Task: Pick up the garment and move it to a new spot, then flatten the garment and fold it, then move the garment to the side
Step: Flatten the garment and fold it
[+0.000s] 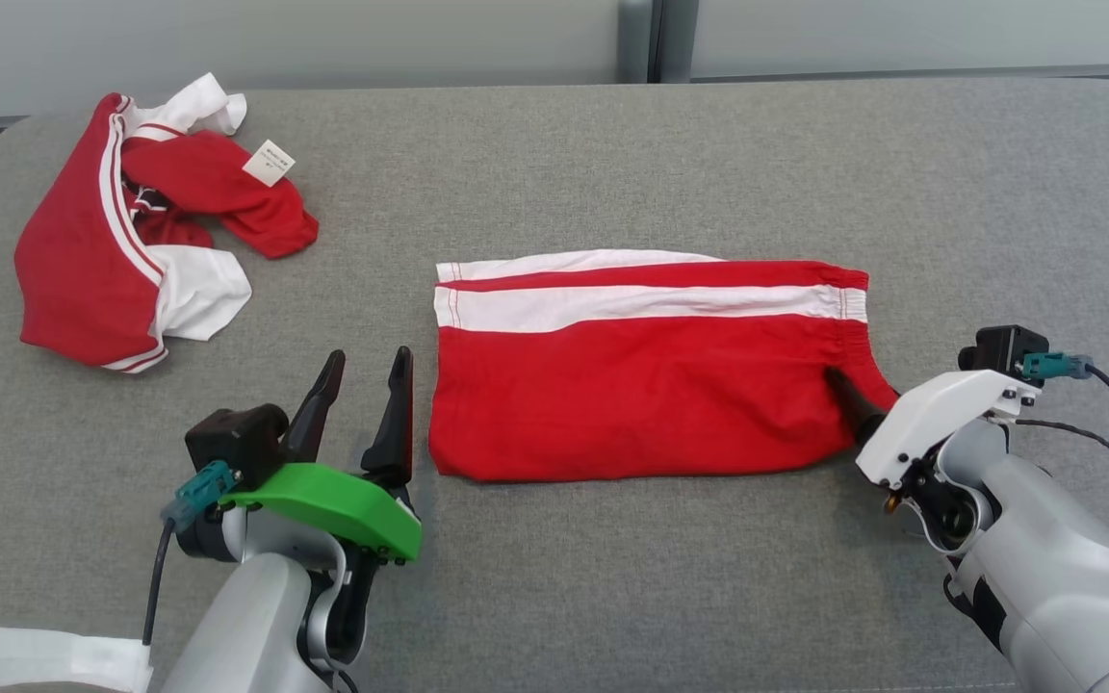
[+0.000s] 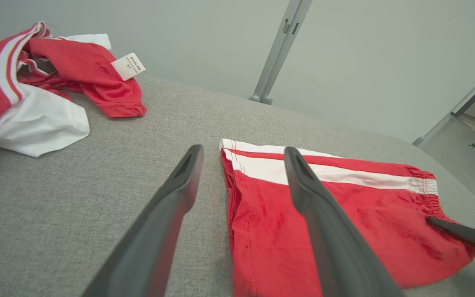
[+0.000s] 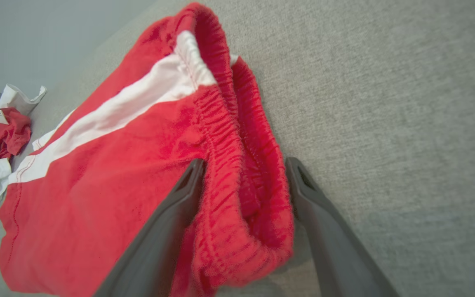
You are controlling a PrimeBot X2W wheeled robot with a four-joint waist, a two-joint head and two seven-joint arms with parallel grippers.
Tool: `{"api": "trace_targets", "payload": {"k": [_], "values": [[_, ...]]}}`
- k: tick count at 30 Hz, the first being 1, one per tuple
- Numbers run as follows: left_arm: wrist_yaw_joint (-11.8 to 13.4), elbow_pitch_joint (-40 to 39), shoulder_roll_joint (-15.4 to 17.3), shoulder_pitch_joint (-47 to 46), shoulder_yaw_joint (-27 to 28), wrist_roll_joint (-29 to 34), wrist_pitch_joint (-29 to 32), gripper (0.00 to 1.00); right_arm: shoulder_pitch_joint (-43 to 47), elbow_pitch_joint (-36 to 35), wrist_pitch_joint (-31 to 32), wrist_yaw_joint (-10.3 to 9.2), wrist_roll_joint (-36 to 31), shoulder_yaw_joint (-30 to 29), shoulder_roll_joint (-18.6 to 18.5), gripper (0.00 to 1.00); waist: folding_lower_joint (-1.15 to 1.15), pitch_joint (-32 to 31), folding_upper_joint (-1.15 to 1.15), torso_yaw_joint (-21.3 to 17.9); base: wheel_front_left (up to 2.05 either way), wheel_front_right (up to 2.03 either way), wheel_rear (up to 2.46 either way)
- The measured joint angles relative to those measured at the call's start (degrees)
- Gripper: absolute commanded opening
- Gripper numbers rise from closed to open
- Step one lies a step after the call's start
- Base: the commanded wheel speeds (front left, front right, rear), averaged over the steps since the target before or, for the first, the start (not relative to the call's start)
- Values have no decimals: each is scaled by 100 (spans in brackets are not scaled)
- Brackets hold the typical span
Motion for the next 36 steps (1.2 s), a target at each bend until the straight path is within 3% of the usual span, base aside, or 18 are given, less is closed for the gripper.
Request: {"api": "trace_targets", "payload": {"k": [1, 2, 3, 4, 5, 7, 8, 20, 32, 36], "values": [[29, -42, 7, 37, 14, 2, 0, 100, 10, 26, 20, 23, 36, -25, 24, 100, 0, -24, 0, 11, 0, 0, 0], [52, -69, 14, 75, 26, 4, 0, 100, 26, 45, 48, 25, 79, -55, 44, 84, 0, -48, 0, 21, 0, 0, 0], [73, -100, 27, 118, 38, 5, 0, 100, 52, 63, 70, 27, 132, -87, 65, 75, 0, -72, 0, 30, 0, 0, 0], [90, -134, 40, 169, 52, 12, 0, 100, 85, 77, 70, 49, 200, -120, 86, 75, 0, -97, 0, 39, 0, 0, 0], [115, -169, 52, 218, 63, 14, 0, 100, 107, 97, 70, 70, 255, -136, 103, 42, 0, -121, 0, 46, 0, 0, 0], [127, -231, 73, 309, 88, 14, -1, 100, 133, 123, 86, 76, 311, -166, 148, 27, 0, -173, 0, 55, 0, 0, 0], [152, -252, 76, 352, 91, 15, -1, 100, 152, 124, 85, 77, 325, -193, 180, 2, 0, -199, 0, 56, 0, 0, 0], [277, -644, 149, 761, 135, 63, -1, 100, 181, 125, -69, 172, 413, -331, 68, 0, 0, -374, 0, -53, 0, 0, 0], [332, -1120, 218, 901, 114, 142, -1, 100, 172, 152, -118, 176, 415, -470, -612, 0, 0, -384, 0, -178, 0, 0, 0], [376, -1222, 231, 940, 120, 142, 1, 100, 167, 82, -75, 177, 454, -480, -620, 0, 0, -371, 0, -206, 0, 0, 0]]}}
